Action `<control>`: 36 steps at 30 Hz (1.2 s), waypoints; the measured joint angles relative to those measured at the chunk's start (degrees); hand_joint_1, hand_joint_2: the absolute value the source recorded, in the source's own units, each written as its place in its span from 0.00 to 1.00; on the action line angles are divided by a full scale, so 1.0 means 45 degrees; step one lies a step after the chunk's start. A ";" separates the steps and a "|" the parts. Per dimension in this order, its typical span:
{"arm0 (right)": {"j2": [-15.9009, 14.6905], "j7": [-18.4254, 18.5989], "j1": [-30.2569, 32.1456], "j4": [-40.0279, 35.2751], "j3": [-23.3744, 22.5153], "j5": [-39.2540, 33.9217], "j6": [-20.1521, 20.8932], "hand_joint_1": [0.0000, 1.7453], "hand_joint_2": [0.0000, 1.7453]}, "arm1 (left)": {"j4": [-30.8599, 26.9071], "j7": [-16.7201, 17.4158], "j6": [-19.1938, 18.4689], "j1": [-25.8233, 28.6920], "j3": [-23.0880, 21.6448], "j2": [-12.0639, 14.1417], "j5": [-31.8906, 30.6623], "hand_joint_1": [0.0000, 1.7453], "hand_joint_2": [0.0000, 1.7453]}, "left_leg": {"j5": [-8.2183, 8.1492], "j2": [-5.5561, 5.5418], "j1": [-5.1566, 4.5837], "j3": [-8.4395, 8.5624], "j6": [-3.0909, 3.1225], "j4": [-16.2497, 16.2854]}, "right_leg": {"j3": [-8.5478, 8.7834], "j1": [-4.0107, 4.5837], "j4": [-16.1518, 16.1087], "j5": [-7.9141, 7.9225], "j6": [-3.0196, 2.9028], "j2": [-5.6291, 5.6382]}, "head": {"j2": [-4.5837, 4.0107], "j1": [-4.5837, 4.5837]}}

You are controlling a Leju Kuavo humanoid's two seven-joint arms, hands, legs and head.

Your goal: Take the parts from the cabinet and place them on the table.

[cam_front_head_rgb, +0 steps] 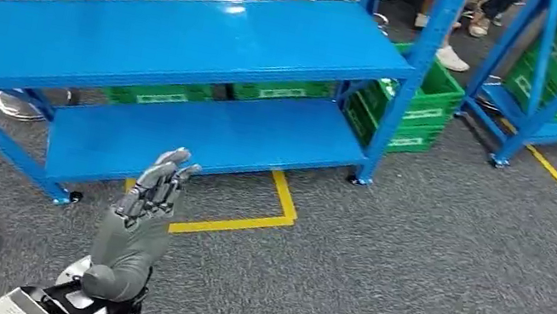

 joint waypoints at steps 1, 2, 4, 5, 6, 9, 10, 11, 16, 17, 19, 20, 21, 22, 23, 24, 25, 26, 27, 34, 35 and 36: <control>0.0000 0.0019 0.0001 0.0000 0.0000 -0.0005 0.0000 0.00 1.00 | 0.0000 0.0000 0.0000 -0.0024 -0.0010 -0.0010 0.0000 0.00 0.00 | -0.0015 -0.0162 0.0008 -0.0021 0.0082 -0.0028 | 0.0005 0.0014 -0.0021 -0.0015 0.0046 -0.0134 | 0.0000 0.0014; 0.0000 0.0049 -0.0007 0.0000 -0.0005 -0.0010 -0.0005 0.00 1.00 | -0.0005 0.0000 0.0000 -0.0010 0.0000 0.0000 0.0000 0.00 0.00 | -0.0007 -0.0324 -0.0005 -0.0058 0.0129 -0.0050 | 0.0055 0.0014 -0.0058 -0.0023 0.0095 -0.0291 | 0.0000 0.0000; 0.0000 0.0048 -0.0061 0.0000 -0.0005 -0.0049 -0.0005 0.00 1.00 | -0.0014 0.0000 -0.0005 -0.0001 0.0010 0.0010 -0.0005 0.00 0.00 | 0.0031 -0.0692 0.0019 -0.0048 0.0251 -0.0152 | 0.0196 0.0023 -0.0113 -0.0075 0.0222 -0.0605 | 0.0000 -0.0019; 0.0000 0.0039 -0.0078 0.0000 0.0000 -0.0058 -0.0010 0.00 1.00 | -0.0039 0.0000 -0.0005 -0.0005 0.0005 0.0010 -0.0015 0.00 0.00 | 0.0097 -0.0809 0.0123 0.0014 0.0309 -0.0201 | 0.0138 -0.0040 0.0013 -0.0184 0.0342 -0.0030 | 0.0000 0.0017; 0.0000 0.0024 -0.0075 0.0000 0.0000 -0.0068 -0.0015 0.00 1.00 | -0.0048 0.0000 -0.0019 -0.0078 -0.0010 0.0010 -0.0015 0.00 0.00 | 0.0100 -0.0937 0.0164 0.0016 0.0342 -0.0203 | -0.0064 -0.0066 0.0503 -0.0521 0.0407 0.0663 | 0.0000 0.0073; -0.0010 -0.0159 0.0018 0.0000 -0.0010 -0.0331 -0.0019 0.00 1.00 | -0.0044 0.0000 -0.0088 -0.0187 -0.0015 0.0015 -0.0015 0.00 0.00 | 0.0120 -0.1455 0.0195 0.0003 0.0439 -0.0200 | -0.1467 -0.0090 0.3410 -0.1832 0.0479 0.1144 | 0.0000 0.0155; -0.0015 -0.0277 0.0029 0.0000 -0.0044 -0.0545 -0.0019 0.00 1.00 | -0.0044 0.0000 -0.0107 -0.0184 -0.0010 0.0015 -0.0010 0.00 0.00 | 0.0121 -0.1617 0.0195 0.0009 0.0437 -0.0199 | -0.1714 -0.0096 0.3810 -0.1829 0.0487 0.1153 | 0.0000 0.0146; -0.0019 -0.0397 0.0012 0.0000 -0.0102 -0.0746 -0.0024 0.00 1.00 | -0.0044 0.0000 -0.0126 -0.0199 -0.0010 0.0034 -0.0010 0.00 0.00 | 0.0126 -0.1829 0.0211 0.0020 0.0429 -0.0190 | -0.1702 -0.0104 0.3621 -0.1533 0.0491 0.1157 | 0.0000 0.0155; -0.0044 -0.0549 -0.0096 0.0000 -0.0330 -0.1000 -0.0112 0.00 0.00 | -0.0063 0.0000 -0.0097 -0.0198 0.0000 0.0029 0.0024 0.00 0.00 | 0.0029 -0.2569 0.0263 -0.0110 0.0099 0.0133 | -0.0177 -0.0318 0.0069 -0.0016 0.0519 0.1816 | 0.0000 0.0302; -0.0049 -0.0612 -0.0137 -0.0005 -0.0360 -0.0996 -0.0175 0.00 0.00 | -0.0078 0.0000 -0.0078 -0.0198 0.0000 0.0024 0.0024 0.00 0.00 | 0.0089 -0.2568 0.0265 -0.0157 0.0045 0.0075 | -0.0176 -0.0302 0.0144 0.0025 0.0400 0.1773 | 0.0000 0.0238; -0.0049 -0.0806 -0.0139 -0.0005 -0.0369 -0.0986 -0.0438 0.00 0.00 | -0.0117 0.0000 0.0015 -0.0168 0.0000 0.0039 0.0024 0.00 0.00 | 0.0140 -0.2602 0.0308 -0.0170 -0.0060 0.0002 | -0.0222 -0.0237 0.0187 0.0069 0.0222 0.1758 | 0.0000 0.0199; -0.0049 -0.0850 -0.0128 -0.0005 -0.0379 -0.1010 -0.0510 0.00 0.00 | -0.0156 0.0000 0.0044 -0.0139 0.0000 0.0044 0.0024 0.00 0.00 | 0.0061 -0.2517 0.0332 -0.0177 -0.0113 0.0026 | -0.0206 -0.0308 0.0145 0.0113 0.0126 0.1691 | 0.0000 0.0199; -0.0058 -0.0850 -0.0134 -0.0005 -0.0398 -0.1059 -0.0554 0.00 0.00 | -0.0204 0.0000 0.0049 -0.0137 0.0000 0.0039 0.0024 0.00 0.00 | -0.0171 -0.1972 0.0251 -0.0284 -0.0173 0.0313 | -0.0205 -0.0281 0.0144 0.0116 0.0060 0.1674 | 0.0000 0.0145; -0.0058 -0.0850 -0.0124 -0.0005 -0.0423 -0.1098 -0.0573 0.00 0.00 | -0.0228 0.0000 0.0049 -0.0174 0.0000 0.0039 0.0024 0.00 0.00 | -0.0628 -0.1633 0.0249 -0.0652 -0.0223 0.1071 | -0.0211 -0.0266 0.0144 0.0116 0.0009 0.1612 | 0.0000 0.0029; -0.0063 -0.0850 -0.0090 -0.0005 -0.0462 -0.1117 -0.0588 0.00 0.00 | -0.0238 0.0000 0.0049 -0.0179 0.0000 0.0044 0.0024 0.00 0.00 | -0.1131 -0.1458 0.0250 -0.1157 -0.0253 0.2106 | -0.0215 -0.0241 0.0144 0.0105 -0.0032 0.1524 | 0.0000 0.0034; -0.0068 -0.0850 -0.0044 -0.0005 -0.0485 -0.1127 -0.0593 0.00 0.00 | -0.0238 0.0000 0.0049 -0.0165 0.0000 0.0048 0.0024 0.00 0.00 | -0.1562 -0.1369 0.0250 -0.1683 -0.0259 0.3166 | -0.0219 -0.0217 0.0144 0.0086 -0.0062 0.1415 | 0.0000 0.0029; -0.0073 -0.0850 -0.0010 -0.0005 -0.0500 -0.1136 -0.0593 0.00 0.00 | -0.0238 0.0000 0.0049 -0.0155 0.0000 0.0058 0.0024 0.00 0.00 | -0.1744 -0.1346 0.0250 -0.2066 -0.0244 0.3887 | -0.0221 -0.0192 0.0144 0.0077 -0.0076 0.1318 | 0.0000 0.0024; -0.0073 -0.0850 -0.0006 -0.0005 -0.0534 -0.1141 -0.0593 0.00 0.00 | -0.0238 0.0000 0.0049 -0.0153 0.0000 0.0078 0.0024 0.00 0.00 | -0.1605 -0.1346 0.0245 -0.2121 -0.0204 0.3955 | -0.0214 -0.0172 0.0144 0.0075 -0.0078 0.1261 | 0.0000 0.0029; -0.0073 -0.0850 -0.0025 -0.0005 -0.0559 -0.1141 -0.0593 0.00 0.00 | -0.0238 0.0000 0.0049 -0.0153 0.0000 0.0083 0.0024 0.00 0.00 | -0.1224 -0.1345 0.0232 -0.1938 -0.0139 0.3559 | -0.0213 -0.0147 0.0144 0.0071 -0.0084 0.1223 | 0.0000 0.0024; -0.0073 0.0364 -0.0051 -0.0005 -0.0593 -0.0767 -0.0835 0.00 0.00 | -0.0262 0.0000 -0.0228 -0.0215 0.0000 0.0078 0.0068 0.00 0.00 | -0.0027 -0.1248 0.0028 -0.0191 0.0255 0.0095 | -0.0206 -0.0039 0.0063 0.0051 0.0163 0.1088 | 0.0000 0.0039; -0.0073 0.0293 -0.0075 -0.0005 -0.0588 -0.0680 -0.0831 0.00 0.00 | -0.0267 0.0000 -0.0228 -0.0224 0.0005 0.0068 0.0068 0.00 0.00 | 0.0052 -0.1251 0.0116 -0.0116 0.0338 -0.0066 | -0.0182 0.0003 0.0069 0.0017 0.0236 0.1087 | 0.0000 0.0035; -0.0073 0.0118 -0.0073 -0.0005 -0.0568 -0.0646 -0.0831 0.00 0.00 | -0.0267 0.0000 -0.0223 -0.0233 0.0005 0.0054 0.0063 0.00 0.00 | 0.0081 -0.1252 0.0161 -0.0047 0.0364 -0.0123 | -0.0287 -0.0033 0.0263 -0.0110 0.0318 0.1152 | 0.0000 0.0058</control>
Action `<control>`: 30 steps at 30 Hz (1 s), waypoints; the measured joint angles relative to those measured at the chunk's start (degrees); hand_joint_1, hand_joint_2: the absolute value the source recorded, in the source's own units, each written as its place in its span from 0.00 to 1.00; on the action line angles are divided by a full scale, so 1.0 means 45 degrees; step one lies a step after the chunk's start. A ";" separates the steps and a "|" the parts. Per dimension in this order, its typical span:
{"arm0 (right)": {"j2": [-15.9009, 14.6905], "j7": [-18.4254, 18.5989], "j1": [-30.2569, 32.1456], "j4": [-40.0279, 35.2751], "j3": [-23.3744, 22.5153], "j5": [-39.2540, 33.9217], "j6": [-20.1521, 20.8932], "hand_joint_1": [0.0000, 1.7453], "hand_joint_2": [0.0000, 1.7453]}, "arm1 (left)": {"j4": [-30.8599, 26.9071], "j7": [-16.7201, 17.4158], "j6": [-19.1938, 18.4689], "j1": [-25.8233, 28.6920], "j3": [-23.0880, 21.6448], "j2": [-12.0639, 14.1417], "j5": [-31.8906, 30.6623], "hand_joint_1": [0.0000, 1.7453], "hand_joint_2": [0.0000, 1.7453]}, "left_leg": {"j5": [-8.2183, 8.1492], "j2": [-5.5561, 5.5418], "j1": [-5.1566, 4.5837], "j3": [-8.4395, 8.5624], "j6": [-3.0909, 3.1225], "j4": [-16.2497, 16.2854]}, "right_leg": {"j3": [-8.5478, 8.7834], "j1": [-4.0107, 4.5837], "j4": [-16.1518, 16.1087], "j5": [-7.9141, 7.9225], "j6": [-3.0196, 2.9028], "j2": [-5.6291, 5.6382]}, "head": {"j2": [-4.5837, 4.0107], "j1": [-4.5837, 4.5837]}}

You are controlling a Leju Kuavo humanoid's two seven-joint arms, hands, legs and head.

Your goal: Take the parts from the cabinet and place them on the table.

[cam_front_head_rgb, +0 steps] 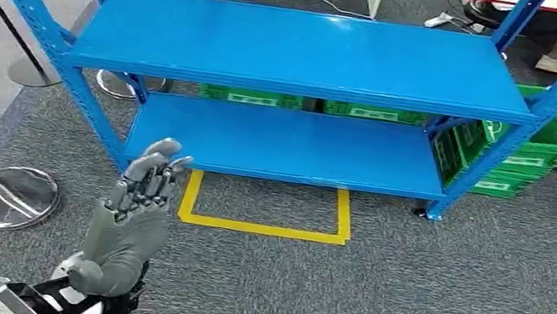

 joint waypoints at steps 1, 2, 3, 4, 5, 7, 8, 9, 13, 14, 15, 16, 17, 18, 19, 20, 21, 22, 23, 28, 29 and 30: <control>0.0000 -0.0143 -0.0006 0.0000 0.0010 0.0015 0.0000 0.00 0.00 | 0.0000 0.0000 0.0015 -0.0026 -0.0005 -0.0010 0.0000 0.00 0.00 | -0.0008 0.0010 0.0021 0.0017 0.0061 -0.0007 | -0.0245 -0.0015 0.0549 -0.0357 0.0080 0.0024 | 0.0000 0.0054; 0.0000 -0.0332 -0.0003 0.0000 0.0019 0.0039 0.0010 0.00 0.00 | 0.0005 0.0000 0.0039 -0.0024 0.0000 -0.0015 -0.0005 0.00 0.00 | -0.0016 0.0005 0.0025 0.0016 0.0078 -0.0005 | -0.0732 -0.0048 0.1588 -0.0877 0.0140 0.0025 | 0.0000 0.0079; 0.0000 -0.0449 0.0005 0.0000 0.0019 0.0044 0.0010 0.00 0.00 | 0.0005 0.0000 0.0044 -0.0009 0.0000 -0.0015 -0.0005 0.00 0.00 | -0.0030 0.0003 0.0025 0.0009 0.0099 -0.0002 | -0.1306 -0.0061 0.2737 -0.1393 0.0189 0.0024 | 0.0000 0.0078; 0.0000 -0.0502 0.0023 0.0000 0.0019 0.0058 0.0010 0.00 0.00 | 0.0005 0.0000 0.0044 -0.0003 0.0000 -0.0015 -0.0005 0.00 0.00 | -0.0032 -0.0004 0.0026 0.0009 0.0102 0.0004 | -0.1701 -0.0063 0.3513 -0.1625 0.0229 0.0023 | 0.0000 0.0083; 0.0000 -0.0551 0.0035 0.0000 0.0024 0.0068 0.0010 0.00 0.00 | 0.0005 0.0000 0.0044 0.0002 0.0005 -0.0015 -0.0005 0.00 0.00 | -0.0034 -0.0024 0.0029 0.0026 0.0102 0.0005 | -0.1841 -0.0072 0.3708 -0.1513 0.0254 0.0024 | 0.0000 0.0083; 0.0000 -0.0585 0.0026 0.0000 0.0024 0.0078 0.0010 0.00 0.00 | 0.0005 0.0000 0.0044 0.0002 0.0005 -0.0015 -0.0005 0.00 0.00 | -0.0060 -0.0083 0.0046 0.0082 0.0062 0.0016 | -0.1277 -0.0124 0.2431 -0.0573 0.0296 0.0022 | 0.0000 0.0083; 0.0000 -0.0589 0.0018 0.0000 0.0024 0.0097 0.0010 0.00 0.00 | 0.0005 0.0000 0.0044 0.0001 0.0005 -0.0015 -0.0005 0.00 0.00 | -0.0095 -0.0107 0.0079 0.0125 0.0008 0.0043 | -0.0651 -0.0165 0.1172 0.0060 0.0322 0.0025 | 0.0000 0.0073; 0.0005 -0.0584 0.0020 0.0000 0.0029 0.0121 0.0005 0.00 0.00 | 0.0005 0.0000 0.0049 0.0001 0.0005 -0.0015 -0.0005 0.00 0.00 | -0.0153 -0.0126 0.0082 0.0142 -0.0087 0.0110 | -0.0106 -0.0227 0.0044 0.0401 0.0395 0.0047 | 0.0000 0.0093; 0.0058 -0.0449 0.0016 0.0005 0.0034 0.0175 -0.0029 0.00 0.00 | 0.0000 0.0000 0.0063 0.0023 0.0005 -0.0029 -0.0005 0.00 0.00 | -0.0091 -0.0169 0.0016 0.0078 -0.0311 0.0109 | -0.0029 -0.0124 -0.0112 0.0277 -0.0075 0.0206 | 0.0000 0.0034; 0.0058 -0.0434 0.0019 0.0005 0.0034 0.0180 -0.0029 0.00 0.00 | 0.0000 0.0000 0.0063 0.0022 0.0005 -0.0029 -0.0005 0.00 0.00 | -0.0122 -0.0167 0.0036 0.0073 -0.0361 0.0124 | -0.0030 -0.0176 -0.0148 0.0324 -0.0180 0.0203 | 0.0000 0.0034; 0.0063 -0.0429 0.0011 0.0005 0.0034 0.0180 -0.0029 0.00 0.00 | 0.0000 0.0000 0.0068 0.0023 0.0005 -0.0034 -0.0005 0.00 0.00 | -0.0261 -0.0137 0.0035 0.0054 -0.0435 0.0220 | -0.0023 -0.0197 -0.0171 0.0348 -0.0266 0.0195 | 0.0000 0.0039; 0.0058 -0.0429 -0.0002 0.0005 0.0039 0.0185 -0.0034 0.00 0.00 | 0.0000 0.0000 0.0073 0.0002 0.0005 -0.0034 -0.0005 0.00 0.00 | -0.0684 -0.0090 0.0041 -0.0207 -0.0517 0.0765 | -0.0030 -0.0204 -0.0174 0.0351 -0.0346 0.0187 | 0.0000 -0.0111; 0.0058 -0.0429 0.0002 0.0005 0.0039 0.0185 -0.0034 0.00 0.00 | 0.0000 0.0000 0.0073 0.0003 0.0005 -0.0029 -0.0005 0.00 0.00 | -0.1187 -0.0085 0.0070 -0.0629 -0.0571 0.1669 | -0.0047 -0.0202 -0.0173 0.0355 -0.0371 0.0174 | 0.0000 -0.0136; 0.0058 -0.0429 0.0019 0.0005 0.0039 0.0185 -0.0034 0.00 0.00 | 0.0000 0.0000 0.0073 0.0016 0.0005 -0.0025 -0.0005 0.00 0.00 | -0.1656 -0.0083 0.0075 -0.1133 -0.0604 0.2702 | -0.0065 -0.0197 -0.0173 0.0355 -0.0384 0.0145 | 0.0000 -0.0145; 0.0058 -0.0419 0.0031 0.0005 0.0039 0.0185 -0.0034 0.00 0.00 | 0.0000 0.0000 0.0073 0.0028 0.0005 -0.0010 -0.0005 0.00 0.00 | -0.1981 -0.0082 0.0074 -0.1585 -0.0615 0.3611 | -0.0081 -0.0190 -0.0171 0.0355 -0.0385 0.0116 | 0.0000 -0.0140; 0.0053 -0.0390 0.0032 0.0005 0.0039 0.0189 -0.0039 0.00 0.00 | 0.0000 0.0000 0.0078 0.0046 0.0005 0.0000 -0.0005 0.00 0.00 | -0.2014 -0.0081 0.0075 -0.1849 -0.0604 0.4089 | -0.0089 -0.0186 -0.0170 0.0355 -0.0385 0.0103 | 0.0000 -0.0140; 0.0053 -0.0351 0.0030 0.0005 0.0039 0.0194 -0.0068 0.00 0.00 | 0.0000 0.0000 0.0102 0.0051 0.0005 0.0024 -0.0005 0.00 0.00 | -0.1736 -0.0081 0.0073 -0.1765 -0.0574 0.3912 | -0.0083 -0.0183 -0.0170 0.0355 -0.0385 0.0103 | 0.0000 -0.0140; 0.0053 -0.0263 0.0023 0.0005 0.0039 0.0219 -0.0136 0.00 0.00 | 0.0000 0.0000 0.0117 0.0051 0.0005 0.0024 -0.0005 0.00 0.00 | -0.1226 -0.0081 0.0071 -0.1447 -0.0523 0.3245 | -0.0076 -0.0179 -0.0170 0.0355 -0.0383 0.0106 | 0.0000 -0.0145; 0.0053 -0.0118 0.0019 0.0005 0.0049 0.0228 -0.0229 0.00 0.00 | 0.0000 0.0000 0.0121 0.0051 0.0005 0.0024 0.0000 0.00 0.00 | -0.0644 -0.0080 0.0066 -0.0921 -0.0450 0.2192 | -0.0056 -0.0177 -0.0171 0.0354 -0.0377 0.0110 | 0.0000 -0.0140; 0.0049 0.0334 0.0032 0.0005 0.0102 0.0311 -0.0461 0.00 1.00 | 0.0029 0.0005 0.0073 0.0150 0.0093 -0.0020 0.0282 0.00 0.00 | -0.0234 -0.0050 0.0005 0.0012 -0.0254 0.0194 | -0.0099 -0.0113 -0.0244 0.0383 -0.0072 0.0110 | 0.0000 -0.0150; 0.0049 0.0407 0.0020 0.0000 0.0112 0.0350 -0.0476 0.00 1.00 | 0.0098 0.0010 0.0029 0.0217 0.0205 -0.0049 0.0287 0.00 0.00 | -0.0198 -0.0051 0.0014 0.0024 -0.0165 0.0129 | -0.0067 -0.0107 -0.0279 0.0395 0.0014 0.0108 | 0.0000 -0.0111; 0.0049 0.0416 0.0018 0.0000 0.0116 0.0359 -0.0505 0.00 1.00 | 0.0253 0.0005 0.0039 0.0290 0.0375 -0.0127 0.0292 0.00 0.00 | -0.0132 -0.0042 0.0107 0.0102 -0.0078 0.0020 | -0.0155 -0.0136 -0.0223 0.0327 0.0083 0.0109 | 0.0000 -0.0141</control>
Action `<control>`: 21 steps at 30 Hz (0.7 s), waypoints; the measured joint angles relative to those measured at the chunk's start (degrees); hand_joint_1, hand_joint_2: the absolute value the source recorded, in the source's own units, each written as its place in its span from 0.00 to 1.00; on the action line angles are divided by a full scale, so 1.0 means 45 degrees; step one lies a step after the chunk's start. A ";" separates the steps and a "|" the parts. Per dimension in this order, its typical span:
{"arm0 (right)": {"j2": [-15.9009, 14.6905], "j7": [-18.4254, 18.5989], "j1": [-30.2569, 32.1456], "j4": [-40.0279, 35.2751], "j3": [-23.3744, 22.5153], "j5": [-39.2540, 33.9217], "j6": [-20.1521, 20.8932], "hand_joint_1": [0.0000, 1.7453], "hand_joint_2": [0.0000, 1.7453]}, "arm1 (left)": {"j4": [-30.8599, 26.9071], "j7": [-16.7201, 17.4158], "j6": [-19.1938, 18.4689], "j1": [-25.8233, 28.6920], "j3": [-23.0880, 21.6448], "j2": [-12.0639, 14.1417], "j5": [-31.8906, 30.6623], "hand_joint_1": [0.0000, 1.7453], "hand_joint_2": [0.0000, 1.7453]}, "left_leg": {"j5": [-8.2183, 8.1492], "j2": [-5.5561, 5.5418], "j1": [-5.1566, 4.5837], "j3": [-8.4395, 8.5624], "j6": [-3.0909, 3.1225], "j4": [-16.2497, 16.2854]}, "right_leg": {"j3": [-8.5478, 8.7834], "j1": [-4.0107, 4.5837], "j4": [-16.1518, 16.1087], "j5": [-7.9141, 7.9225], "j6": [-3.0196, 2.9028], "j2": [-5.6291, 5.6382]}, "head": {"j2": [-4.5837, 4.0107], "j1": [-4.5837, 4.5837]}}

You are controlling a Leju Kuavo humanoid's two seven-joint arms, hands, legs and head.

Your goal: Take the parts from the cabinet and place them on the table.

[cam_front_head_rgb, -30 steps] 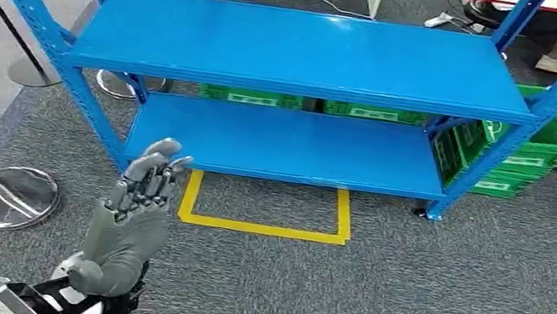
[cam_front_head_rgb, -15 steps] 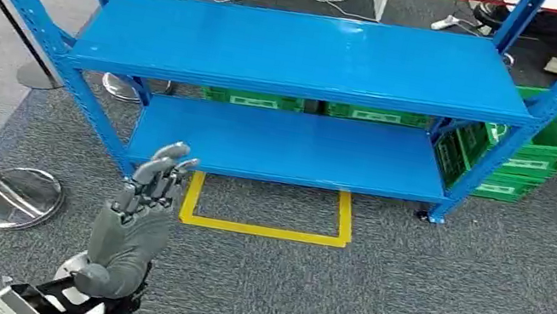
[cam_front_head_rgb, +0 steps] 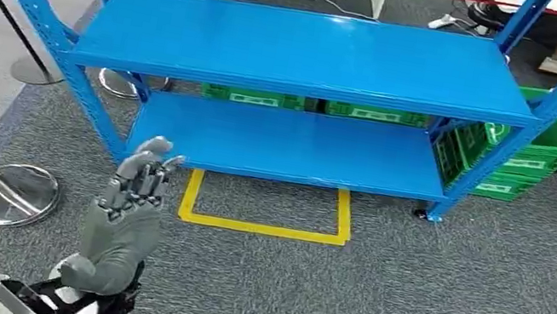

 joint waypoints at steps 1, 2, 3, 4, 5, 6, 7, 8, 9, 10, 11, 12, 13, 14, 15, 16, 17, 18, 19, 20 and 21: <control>0.0000 0.0005 0.0005 0.0000 0.0000 0.0000 -0.0039 0.00 1.00 | 0.0238 0.0000 0.0127 0.0061 0.0190 -0.0068 0.0103 0.00 0.00 | 0.0004 0.0006 -0.0006 0.0034 0.0038 -0.0021 | -0.0088 0.0007 0.0313 -0.0235 0.0063 -0.0006 | 0.0000 0.0049; 0.0000 0.0004 -0.0001 0.0000 0.0000 0.0000 -0.0087 0.00 1.00 | 0.0681 0.0000 0.0458 0.0134 0.0530 -0.0185 0.0401 0.00 0.00 | -0.0005 0.0008 -0.0005 0.0031 0.0106 -0.0019 | -0.0484 0.0007 0.1180 -0.0735 0.0110 0.0003 | 0.0000 0.0111; 0.0000 0.0024 0.0002 0.0000 0.0000 0.0024 -0.0082 0.00 1.00 | 0.1128 0.0000 0.1149 0.0232 0.0982 -0.0311 0.0876 0.00 0.00 | -0.0004 0.0010 -0.0010 0.0024 0.0118 -0.0018 | -0.1013 0.0001 0.2281 -0.1237 0.0139 0.0003 | 0.0000 0.0131; 0.0000 0.0088 0.0024 0.0000 0.0005 0.0063 -0.0078 0.00 1.00 | 0.1736 0.0000 0.2265 0.0218 0.1620 -0.0540 0.1553 0.00 0.00 | -0.0002 0.0014 -0.0019 0.0017 0.0126 -0.0017 | -0.1483 0.0007 0.3247 -0.1598 0.0160 0.0003 | 0.0000 0.0131; 0.0005 0.0112 0.0066 0.0005 0.0005 0.0087 -0.0063 0.00 1.00 | 0.2684 0.0000 0.3781 0.0071 0.2755 -0.0790 0.2260 0.00 0.00 | -0.0001 0.0014 -0.0020 0.0020 0.0126 -0.0015 | -0.1797 0.0011 0.3850 -0.1703 0.0173 0.0006 | 0.0000 0.0146; 0.0015 0.0112 0.0098 0.0005 0.0010 0.0087 -0.0053 0.00 1.00 | 0.3617 0.0000 0.4637 -0.0161 0.4031 -0.0913 0.2419 0.00 0.00 | -0.0001 0.0013 -0.0018 0.0032 0.0124 -0.0014 | -0.1787 0.0008 0.3768 -0.1491 0.0172 0.0005 | 0.0000 0.0136; 0.0029 0.0097 0.0100 0.0005 0.0010 0.0073 -0.0039 0.00 1.00 | 0.4511 0.0000 0.5029 -0.0396 0.5422 -0.1049 0.2277 0.00 0.00 | -0.0002 0.0013 -0.0012 0.0051 0.0116 -0.0010 | -0.1516 0.0001 0.3164 -0.1058 0.0160 0.0002 | 0.0000 0.0151; 0.0034 0.0064 0.0088 0.0005 0.0010 0.0058 -0.0005 0.00 1.00 | 0.5429 0.0000 0.5066 -0.0534 0.7105 -0.1214 0.2148 0.00 0.00 | -0.0027 0.0023 0.0008 0.0079 0.0070 0.0009 | -0.0992 -0.0018 0.2071 -0.0470 0.0150 -0.0002 | 0.0000 0.0146; 0.0034 0.0063 0.0098 0.0005 0.0010 0.0058 0.0005 0.00 1.00 | 0.6068 0.0000 0.5095 -0.0661 0.8373 -0.1287 0.2069 0.00 0.00 | -0.0071 0.0030 0.0030 0.0100 0.0001 0.0042 | -0.0326 -0.0073 0.0774 0.0090 0.0192 -0.0008 | 0.0000 0.0146; 0.0063 0.0058 0.0108 0.0005 0.0010 0.0058 0.0014 0.00 1.00 | 0.6709 0.0000 0.5095 -0.0789 0.9418 -0.1494 0.2030 0.00 0.00 | -0.0113 0.0018 -0.0014 0.0067 -0.0095 0.0097 | -0.0016 -0.0096 0.0210 -0.0064 0.0237 0.0052 | 0.0000 0.0145; 0.0131 0.0044 0.0095 0.0015 0.0010 0.0053 0.0029 0.00 1.00 | 0.7219 0.0000 0.5095 -0.0905 1.0056 -0.1642 0.1967 0.00 0.00 | -0.0142 -0.0058 -0.0071 -0.0004 -0.0173 0.0227 | 0.0055 -0.0072 0.0104 -0.0009 0.0043 0.0110 | 0.0000 0.0209; 0.0126 -0.0010 0.0078 0.0010 0.0010 0.0024 0.0034 0.00 1.00 | 0.7656 0.0000 0.5173 -0.0934 1.0570 -0.1754 0.1757 0.00 0.00 | -0.0089 -0.0071 -0.0077 -0.0023 -0.0246 0.0194 | -0.0010 -0.0052 0.0146 -0.0014 -0.0062 0.0065 | 0.0000 0.0141; 0.0131 -0.0122 0.0048 0.0010 0.0010 -0.0029 0.0073 0.00 1.00 | 0.8010 0.0000 0.5383 -0.0954 1.1056 -0.1865 0.1387 0.00 0.00 | -0.0061 -0.0072 -0.0043 -0.0010 -0.0294 0.0140 | -0.0015 0.0000 0.0157 0.0005 -0.0155 0.0079 | 0.0000 0.0156; 0.0160 -0.0296 0.0038 0.0010 0.0010 -0.0140 0.0290 0.00 1.00 | 0.8664 0.0000 0.5599 -0.1078 1.1633 -0.1933 0.1050 0.00 0.00 | -0.0047 -0.0066 -0.0020 0.0015 -0.0341 0.0101 | -0.0016 0.0017 0.0149 0.0030 -0.0229 0.0085 | 0.0000 0.0170; 0.0185 -0.0389 0.0024 0.0010 0.0010 -0.0185 0.0414 0.00 1.00 | 0.9357 0.0000 0.5742 -0.1263 1.2188 -0.1938 0.0913 0.00 0.00 | -0.0139 -0.0051 -0.0011 0.0016 -0.0430 0.0118 | 0.0012 -0.0062 0.0090 0.0084 -0.0342 0.0075 | 0.0000 0.0155; 0.0189 -0.0520 0.0013 0.0010 0.0010 -0.0180 0.0481 0.00 1.00 | 1.0051 0.0000 0.5814 -0.1426 1.2727 -0.1938 0.1098 0.00 0.00 | -0.0348 -0.0028 -0.0011 -0.0068 -0.0509 0.0355 | 0.0015 -0.0072 0.0087 0.0084 -0.0419 0.0077 | 0.0000 0.0121; 0.0219 -0.0666 0.0014 0.0010 0.0010 -0.0136 0.0496 0.00 1.00 | 1.0883 0.0000 0.5672 -0.1618 1.3320 -0.1923 0.1532 0.00 0.00 | -0.0796 -0.0026 -0.0001 -0.0408 -0.0579 0.1080 | 0.0011 -0.0076 0.0086 0.0078 -0.0480 0.0062 | 0.0000 0.0039; 0.0248 -0.0768 0.0019 0.0010 0.0024 -0.0107 0.0496 0.00 1.00 | 1.1790 0.0000 0.5476 -0.1733 1.4065 -0.1875 0.2006 0.00 0.00 | -0.1287 -0.0022 0.0015 -0.0892 -0.0627 0.2066 | 0.0000 -0.0073 0.0086 0.0068 -0.0503 0.0058 | 0.0000 0.0034; 0.0257 -0.0855 0.0029 0.0010 0.0049 -0.0053 0.0496 0.00 1.00 | 1.2387 0.0000 0.5435 -0.1725 1.4685 -0.1850 0.2113 0.00 0.00 | -0.1733 -0.0021 0.0023 -0.1431 -0.0650 0.3151 | -0.0012 -0.0068 0.0086 0.0060 -0.0515 0.0064 | 0.0000 0.0024; 0.0267 -0.0870 0.0049 0.0010 0.0073 -0.0039 0.0491 0.00 1.00 | 1.2805 0.0000 0.5450 -0.1651 1.5151 -0.1836 0.2083 0.00 0.00 | -0.1941 -0.0023 0.0023 -0.1812 -0.0657 0.3877 | -0.0012 -0.0062 0.0087 0.0058 -0.0518 0.0068 | 0.0000 0.0015; 0.0267 -0.0889 0.0073 0.0010 0.0088 -0.0014 0.0472 0.00 1.00 | 1.3353 0.0000 0.5536 -0.1601 1.5680 -0.1831 0.1900 0.00 0.00 | -0.1855 -0.0022 0.0028 -0.1941 -0.0660 0.4039 | -0.0009 -0.0062 0.0087 0.0055 -0.0520 0.0068 | 0.0000 0.0015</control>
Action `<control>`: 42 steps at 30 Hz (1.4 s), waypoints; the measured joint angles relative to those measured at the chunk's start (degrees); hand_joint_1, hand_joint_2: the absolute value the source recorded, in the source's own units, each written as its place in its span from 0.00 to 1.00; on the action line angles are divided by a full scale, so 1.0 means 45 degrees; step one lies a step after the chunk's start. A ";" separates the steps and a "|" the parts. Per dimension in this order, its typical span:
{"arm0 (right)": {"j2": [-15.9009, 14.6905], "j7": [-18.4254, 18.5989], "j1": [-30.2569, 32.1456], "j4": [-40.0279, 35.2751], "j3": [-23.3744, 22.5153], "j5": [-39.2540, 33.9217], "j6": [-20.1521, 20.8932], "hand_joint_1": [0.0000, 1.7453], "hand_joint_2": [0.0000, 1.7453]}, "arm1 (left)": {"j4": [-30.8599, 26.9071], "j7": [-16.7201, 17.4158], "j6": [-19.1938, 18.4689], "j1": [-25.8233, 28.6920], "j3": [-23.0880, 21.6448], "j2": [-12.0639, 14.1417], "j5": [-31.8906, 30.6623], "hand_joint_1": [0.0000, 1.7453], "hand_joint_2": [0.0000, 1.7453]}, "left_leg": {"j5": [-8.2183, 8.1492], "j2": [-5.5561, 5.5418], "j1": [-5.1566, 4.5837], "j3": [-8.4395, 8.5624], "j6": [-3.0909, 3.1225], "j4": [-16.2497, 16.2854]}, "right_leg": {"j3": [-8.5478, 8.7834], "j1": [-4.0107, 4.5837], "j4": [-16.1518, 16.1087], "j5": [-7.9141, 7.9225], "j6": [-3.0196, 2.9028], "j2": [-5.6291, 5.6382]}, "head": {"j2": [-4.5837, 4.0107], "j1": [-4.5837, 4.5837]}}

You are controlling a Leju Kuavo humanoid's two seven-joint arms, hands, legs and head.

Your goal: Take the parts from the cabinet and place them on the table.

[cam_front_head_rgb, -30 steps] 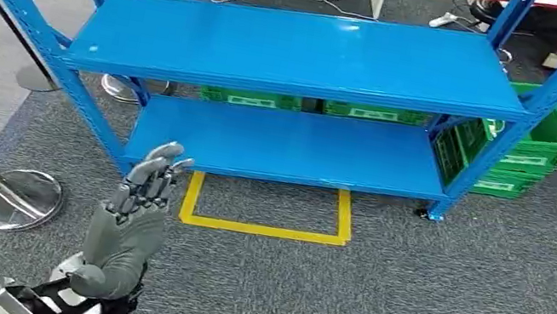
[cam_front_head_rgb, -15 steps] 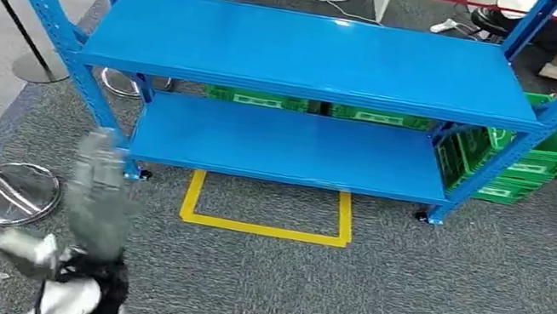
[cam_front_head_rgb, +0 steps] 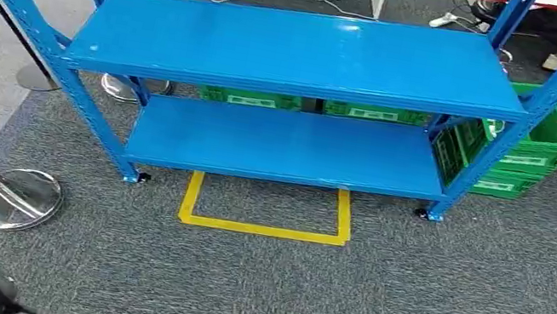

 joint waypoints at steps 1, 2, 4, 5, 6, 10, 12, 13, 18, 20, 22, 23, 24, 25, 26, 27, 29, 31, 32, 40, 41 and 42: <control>0.0000 -0.0005 0.0009 0.0000 0.0010 0.0024 -0.0045 0.00 1.00 | 0.0462 0.0000 0.0128 -0.0007 0.0340 0.0029 -0.0235 0.00 0.00 | 0.0432 0.0001 0.0006 0.0163 0.0014 -0.0425 | 0.0003 -0.0001 0.0001 -0.0002 0.0003 -0.0014 | 0.0000 0.0000; 0.0010 -0.0005 0.0004 0.0000 0.0019 0.0073 -0.0059 0.00 1.00 | 0.0909 0.0000 0.0274 -0.0045 0.0650 0.0078 -0.0439 0.00 0.00 | 0.1009 0.0005 0.0023 0.0590 0.0033 -0.1328 | 0.0010 -0.0008 0.0001 -0.0008 0.0020 -0.0022 | 0.0000 0.0000; 0.0039 0.0024 -0.0022 0.0000 0.0039 0.0092 0.0014 0.00 1.00 | 0.1793 0.0000 0.0546 -0.0149 0.1296 0.0214 -0.0657 0.00 0.00 | 0.1853 0.0098 0.0065 0.1780 0.0064 -0.3468 | 0.0054 -0.0017 0.0001 -0.0031 0.0117 -0.0020 | 0.0000 -0.0010; 0.0039 0.0102 -0.0028 0.0000 0.0034 0.0038 0.0175 0.00 1.00 | 0.2225 0.0000 0.0711 -0.0223 0.1554 0.0243 -0.0769 0.00 0.00 | 0.1658 0.0091 0.0016 0.1965 0.0102 -0.3924 | 0.0030 0.0068 0.0066 -0.0078 0.0222 0.0001 | 0.0000 -0.0078; 0.0039 0.0185 -0.0023 0.0000 0.0029 -0.0059 0.0340 0.00 1.00 | 0.2681 0.0000 0.0886 -0.0271 0.1786 0.0340 -0.0890 0.00 0.00 | 0.1704 0.0044 0.0020 0.1930 0.0207 -0.3878 | 0.0045 0.0070 -0.0020 -0.0039 0.0301 0.0010 | 0.0000 -0.0024; 0.0039 0.0277 0.0001 0.0000 0.0010 -0.0160 0.0509 0.00 1.00 | 0.3764 0.0000 0.1181 -0.0305 0.2272 0.0564 -0.1021 0.00 0.00 | 0.1828 0.0040 0.0054 0.1984 0.0581 -0.4025 | 0.0040 0.0015 -0.0004 -0.0135 0.0604 -0.0026 | 0.0000 -0.0010; 0.0039 0.0286 -0.0021 0.0000 0.0010 -0.0170 0.0539 0.00 1.00 | 0.4113 0.0000 0.1225 -0.0385 0.2393 0.0636 -0.1036 0.00 0.00 | 0.1814 0.0039 0.0039 0.1981 0.0698 -0.4026 | -0.0671 0.0029 0.1581 -0.1093 0.0660 -0.0036 | 0.0000 0.0097; 0.0039 0.0301 -0.0021 0.0000 0.0010 -0.0179 0.0543 0.00 1.00 | 0.4283 0.0000 0.1235 -0.0394 0.2461 0.0646 -0.1060 0.00 0.00 | 0.1808 0.0042 0.0018 0.1982 0.0717 -0.4024 | -0.1211 0.0038 0.2740 -0.1611 0.0682 -0.0033 | 0.0000 0.0097; 0.0039 0.0296 0.0020 0.0000 0.0005 -0.0271 0.0543 0.00 1.00 | 0.4769 0.0000 0.1332 -0.0432 0.2645 0.0748 -0.1123 0.00 0.00 | 0.1785 -0.0014 -0.0033 0.2074 0.0710 -0.4016 | -0.0566 0.0049 0.1478 -0.0433 0.0571 -0.0034 | 0.0000 0.0092; 0.0039 0.0145 -0.0031 0.0000 0.0000 -0.0423 0.0563 0.00 0.00 | 0.5129 0.0234 0.1502 -0.0525 0.2655 0.0811 -0.1337 0.00 0.00 | 0.1715 -0.0023 -0.0143 0.2075 0.0584 -0.3944 | 0.0281 0.0075 -0.0154 -0.0167 0.0511 -0.0024 | 0.0000 0.0102; 0.0039 0.0034 -0.0042 0.0000 0.0000 -0.0428 0.0616 0.00 1.00 | 0.5522 0.1329 0.1170 -0.0582 0.2655 0.0865 -0.1702 0.00 0.00 | 0.1769 -0.0042 -0.0128 0.2067 0.0485 -0.3982 | 0.0258 0.0084 -0.0128 -0.0083 0.0391 0.0007 | 0.0000 0.0063; 0.0039 0.0024 -0.0019 0.0000 -0.0005 -0.0403 0.0631 0.00 1.00 | 0.5687 0.2189 0.0708 -0.0585 0.2635 0.0874 -0.1896 0.00 0.00 | 0.1801 -0.0039 -0.0099 0.2085 0.0423 -0.4034 | 0.0245 0.0119 -0.0124 -0.0075 0.0319 0.0013 | 0.0000 0.0078; 0.0039 0.0005 -0.0001 0.0000 -0.0010 -0.0335 0.0655 0.00 1.00 | 0.5833 0.3176 0.0041 -0.0579 0.2567 0.0884 -0.2134 0.00 0.00 | 0.1798 -0.0040 -0.0095 0.2092 0.0355 -0.4042 | 0.0248 0.0087 -0.0184 -0.0023 0.0231 0.0009 | 0.0000 0.0078; 0.0034 0.0000 -0.0006 0.0000 0.0000 -0.0238 0.0709 0.00 1.00 | 0.5968 0.4235 -0.0780 -0.0534 0.2411 0.0889 -0.2426 0.00 0.00 | 0.1689 -0.0021 -0.0081 0.2062 0.0273 -0.3955 | 0.0274 0.0015 -0.0227 0.0028 0.0152 -0.0016 | 0.0000 0.0083; 0.0029 0.0000 -0.0026 -0.0005 0.0019 -0.0111 0.0738 0.00 1.00 | 0.6075 0.5030 -0.1561 -0.0504 0.2227 0.0884 -0.2737 0.00 0.00 | 0.1300 -0.0002 -0.0084 0.1853 0.0194 -0.3510 | 0.0261 -0.0001 -0.0231 0.0029 0.0085 -0.0022 | 0.0000 -0.0005; 0.0024 0.0005 -0.0032 -0.0005 0.0029 -0.0019 0.0801 0.00 1.00 | 0.6202 0.5622 -0.2197 -0.0489 0.2091 0.0884 -0.2936 0.00 0.00 | 0.0765 0.0000 -0.0045 0.1428 0.0134 -0.2605 | 0.0247 -0.0003 -0.0231 0.0036 0.0052 -0.0043 | 0.0000 -0.0054; 0.0005 0.0121 -0.0008 -0.0005 0.0117 0.0229 0.0908 0.00 1.00 | 0.6406 0.6729 -0.3079 -0.0446 0.1795 0.0864 -0.3290 0.00 0.00 | -0.0074 0.0003 -0.0005 0.0485 0.0051 -0.0596 | 0.0228 -0.0001 -0.0230 0.0035 0.0049 -0.0085 | 0.0000 -0.0048; -0.0015 0.0199 0.0005 -0.0005 0.0199 0.0389 0.1000 0.00 1.00 | 0.6551 0.7613 -0.3327 -0.0377 0.1513 0.0850 -0.3547 0.00 0.00 | 0.0136 0.0005 0.0044 0.0323 0.0021 -0.0280 | 0.0231 -0.0005 -0.0230 0.0035 0.0052 -0.0079 | 0.0000 -0.0044; -0.0019 0.0243 0.0002 -0.0005 0.0243 0.0452 0.1029 0.00 1.00 | 0.6585 0.8016 -0.3384 -0.0363 0.1431 0.0850 -0.3645 0.00 0.00 | 0.0632 0.0009 0.0067 0.0636 0.0025 -0.0933 | 0.0236 -0.0018 -0.0228 0.0035 0.0059 -0.0071 | 0.0000 -0.0058; -0.0029 0.0704 0.0006 -0.0005 0.0471 0.0632 0.1015 0.00 1.00 | 0.6706 0.8048 -0.1748 -0.0398 0.0499 0.0889 -0.5008 0.00 0.00 | 0.1671 -0.0011 0.0068 0.2141 0.0231 -0.4015 | 0.0178 0.0067 -0.0248 -0.0042 -0.0055 -0.0053 | 0.0000 0.0024; -0.0029 0.0656 -0.0004 -0.0005 0.0471 0.0573 0.1015 0.00 1.00 | 0.6716 0.8039 -0.1708 -0.0397 0.0421 0.0874 -0.5067 0.00 0.00 | 0.1668 -0.0012 0.0045 0.2139 0.0322 -0.4014 | 0.0208 0.0049 -0.0307 0.0002 -0.0001 -0.0054 | 0.0000 0.0010; -0.0029 0.0543 -0.0006 -0.0005 0.0471 0.0524 0.1029 0.00 1.00 | 0.6726 0.8038 -0.1689 -0.0398 0.0352 0.0855 -0.5135 0.00 0.00 | 0.1674 -0.0012 0.0037 0.2139 0.0339 -0.4014 | 0.0232 0.0043 -0.0358 0.0087 0.0134 -0.0051 | 0.0000 0.0019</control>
